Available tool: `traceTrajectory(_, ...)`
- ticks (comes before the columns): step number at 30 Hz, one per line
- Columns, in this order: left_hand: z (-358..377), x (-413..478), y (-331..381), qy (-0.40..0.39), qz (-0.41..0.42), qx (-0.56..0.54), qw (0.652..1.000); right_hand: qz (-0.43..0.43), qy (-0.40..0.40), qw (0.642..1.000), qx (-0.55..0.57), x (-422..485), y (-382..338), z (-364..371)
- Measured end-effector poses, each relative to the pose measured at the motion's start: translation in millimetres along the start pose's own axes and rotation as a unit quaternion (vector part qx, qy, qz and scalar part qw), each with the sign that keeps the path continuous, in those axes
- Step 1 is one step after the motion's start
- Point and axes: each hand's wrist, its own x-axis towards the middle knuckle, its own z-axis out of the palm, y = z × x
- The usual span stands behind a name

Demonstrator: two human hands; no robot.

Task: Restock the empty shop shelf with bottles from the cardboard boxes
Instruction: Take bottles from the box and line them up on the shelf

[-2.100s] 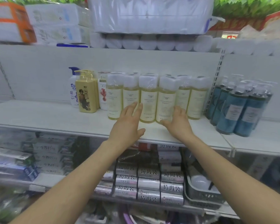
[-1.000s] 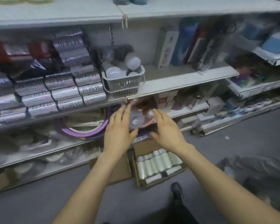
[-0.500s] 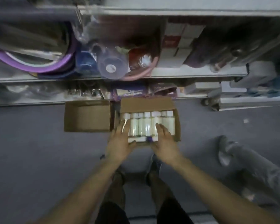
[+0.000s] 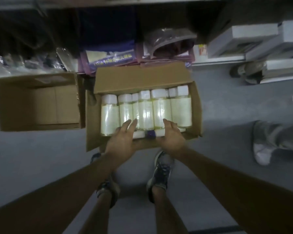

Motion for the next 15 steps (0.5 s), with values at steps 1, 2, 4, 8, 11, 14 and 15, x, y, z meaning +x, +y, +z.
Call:
traceTrajectory(1,13.1,18.3,-1.3,0.003,0.004,0.012,1.0,0.006,0.003,1.0,0.004,16.5,11.3,5.0)
traceTrajectory(2,25.2,35.8,-2.4,0.002,0.007,0.026,1.0,0.01,0.007,1.0,0.004,32.8,21.8,9.0)
traceTrajectory(4,46.4,68.7,-5.7,-0.006,-0.002,0.038,0.999,0.003,0.011,1.0,-0.007,65.4,39.8,15.8)
traceTrajectory(8,81.8,124.7,-9.2,0.008,-0.079,-0.039,0.996,-0.015,0.017,1.0,-0.005,121.4,57.5,32.6)
traceTrajectory(11,98.2,164.6,-5.4,0.009,-0.136,-0.176,0.975,0.013,0.037,0.998,0.046,157.1,59.0,41.9)
traceTrajectory(14,109.5,191.6,-1.7,0.04,-0.154,-0.242,0.957,0.015,0.059,0.994,0.095,180.9,61.3,46.1)
traceTrajectory(15,111.3,197.6,-0.3,0.055,-0.161,-0.255,0.952,0.016,0.069,0.993,0.095,186.5,62.1,45.9)
